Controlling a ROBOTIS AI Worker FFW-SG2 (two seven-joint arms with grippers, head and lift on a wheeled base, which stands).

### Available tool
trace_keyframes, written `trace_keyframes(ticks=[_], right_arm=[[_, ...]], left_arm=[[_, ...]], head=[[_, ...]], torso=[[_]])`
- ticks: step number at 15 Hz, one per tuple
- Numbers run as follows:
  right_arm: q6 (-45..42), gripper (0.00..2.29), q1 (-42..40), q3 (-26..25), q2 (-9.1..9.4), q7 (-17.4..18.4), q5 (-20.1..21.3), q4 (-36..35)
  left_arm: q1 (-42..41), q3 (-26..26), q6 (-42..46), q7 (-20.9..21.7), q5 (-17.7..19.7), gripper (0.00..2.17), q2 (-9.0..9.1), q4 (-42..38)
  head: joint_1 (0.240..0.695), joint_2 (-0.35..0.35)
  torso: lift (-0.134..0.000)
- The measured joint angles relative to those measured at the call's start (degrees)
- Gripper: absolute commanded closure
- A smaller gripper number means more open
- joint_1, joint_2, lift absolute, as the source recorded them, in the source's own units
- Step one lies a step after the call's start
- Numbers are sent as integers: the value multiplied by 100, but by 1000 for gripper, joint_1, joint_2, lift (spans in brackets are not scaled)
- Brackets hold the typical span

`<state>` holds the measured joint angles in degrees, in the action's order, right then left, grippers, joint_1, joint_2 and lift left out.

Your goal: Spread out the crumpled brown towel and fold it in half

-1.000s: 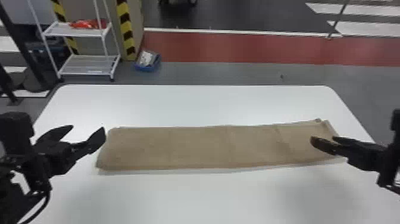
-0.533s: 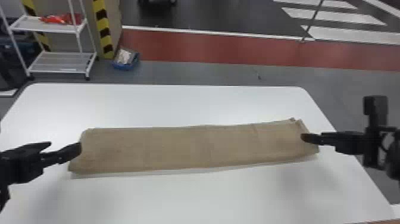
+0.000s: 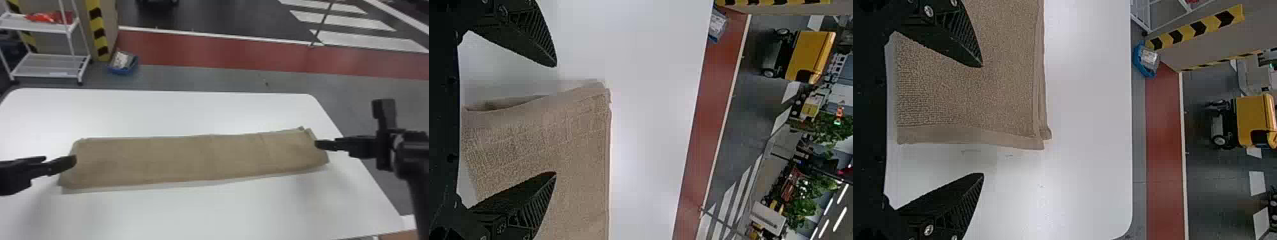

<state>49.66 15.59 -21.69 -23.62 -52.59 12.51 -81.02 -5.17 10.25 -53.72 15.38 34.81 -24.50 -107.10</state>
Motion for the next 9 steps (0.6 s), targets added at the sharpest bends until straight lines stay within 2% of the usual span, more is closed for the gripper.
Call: trace_keyframes(ticks=[5,9], right_arm=[[-13,127,74,24,-87,-39,51,91],[-13,130,93,24,-175,-68,75,178]], left_arm=[[318,-255,-188,78,4,134,-65,490],[451,-397,-179,88,9,134,-23,574]], head=[[695,-210],[695,-232]], torso=[[-120],[-120]])
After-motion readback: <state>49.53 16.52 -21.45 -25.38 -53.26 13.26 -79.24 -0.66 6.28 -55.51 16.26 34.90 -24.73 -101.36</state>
